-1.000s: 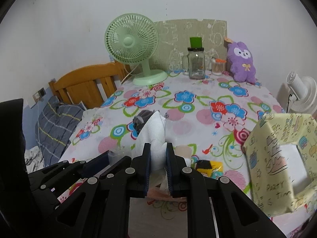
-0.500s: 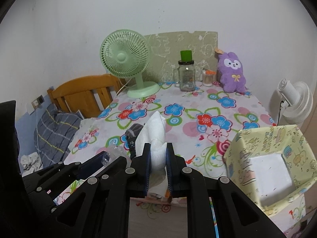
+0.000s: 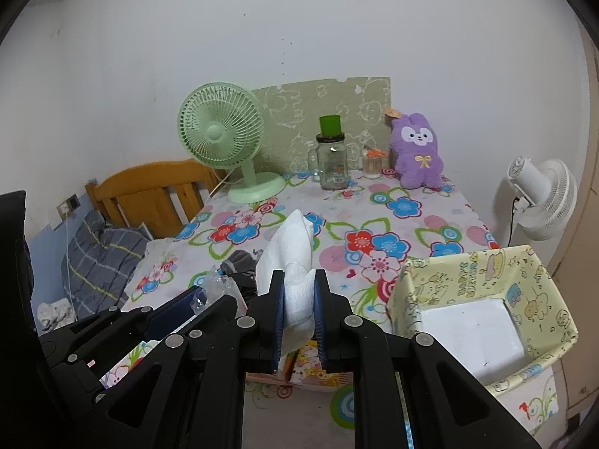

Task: Organize soft objects
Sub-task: 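Lift the bag and cloth together and carry them toward the fabric box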

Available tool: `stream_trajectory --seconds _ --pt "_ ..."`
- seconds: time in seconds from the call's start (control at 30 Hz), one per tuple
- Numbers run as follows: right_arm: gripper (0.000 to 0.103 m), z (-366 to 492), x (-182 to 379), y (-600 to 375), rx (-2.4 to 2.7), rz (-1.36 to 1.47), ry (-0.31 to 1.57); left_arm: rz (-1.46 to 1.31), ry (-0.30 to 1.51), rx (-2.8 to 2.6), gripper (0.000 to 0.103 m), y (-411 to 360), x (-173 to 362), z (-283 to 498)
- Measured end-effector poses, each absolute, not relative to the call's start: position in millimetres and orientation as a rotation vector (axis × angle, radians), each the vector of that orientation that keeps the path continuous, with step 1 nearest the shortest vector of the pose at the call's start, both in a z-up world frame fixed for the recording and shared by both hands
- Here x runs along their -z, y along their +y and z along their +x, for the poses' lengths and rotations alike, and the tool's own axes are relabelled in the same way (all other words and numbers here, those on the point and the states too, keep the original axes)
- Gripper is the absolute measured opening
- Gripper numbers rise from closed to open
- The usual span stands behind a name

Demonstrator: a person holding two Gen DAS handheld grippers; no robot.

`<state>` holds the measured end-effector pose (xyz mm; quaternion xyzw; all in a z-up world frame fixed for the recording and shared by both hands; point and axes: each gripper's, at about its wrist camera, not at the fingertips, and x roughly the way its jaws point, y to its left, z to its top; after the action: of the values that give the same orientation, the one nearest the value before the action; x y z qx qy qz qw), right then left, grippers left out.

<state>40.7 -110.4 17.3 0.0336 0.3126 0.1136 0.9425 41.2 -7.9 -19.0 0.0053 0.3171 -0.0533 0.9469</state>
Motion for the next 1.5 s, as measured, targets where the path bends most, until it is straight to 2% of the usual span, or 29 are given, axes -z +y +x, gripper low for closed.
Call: stream_trajectory --seconds 0.37,1.5 --pt "0.017 34 -30 -144 -0.186 0.067 0.611 0.027 0.634 0.150 0.013 -42 9 39" --pt "0.017 42 -45 -244 -0.032 0.075 0.561 0.068 0.592 0.270 0.013 -143 0 62"
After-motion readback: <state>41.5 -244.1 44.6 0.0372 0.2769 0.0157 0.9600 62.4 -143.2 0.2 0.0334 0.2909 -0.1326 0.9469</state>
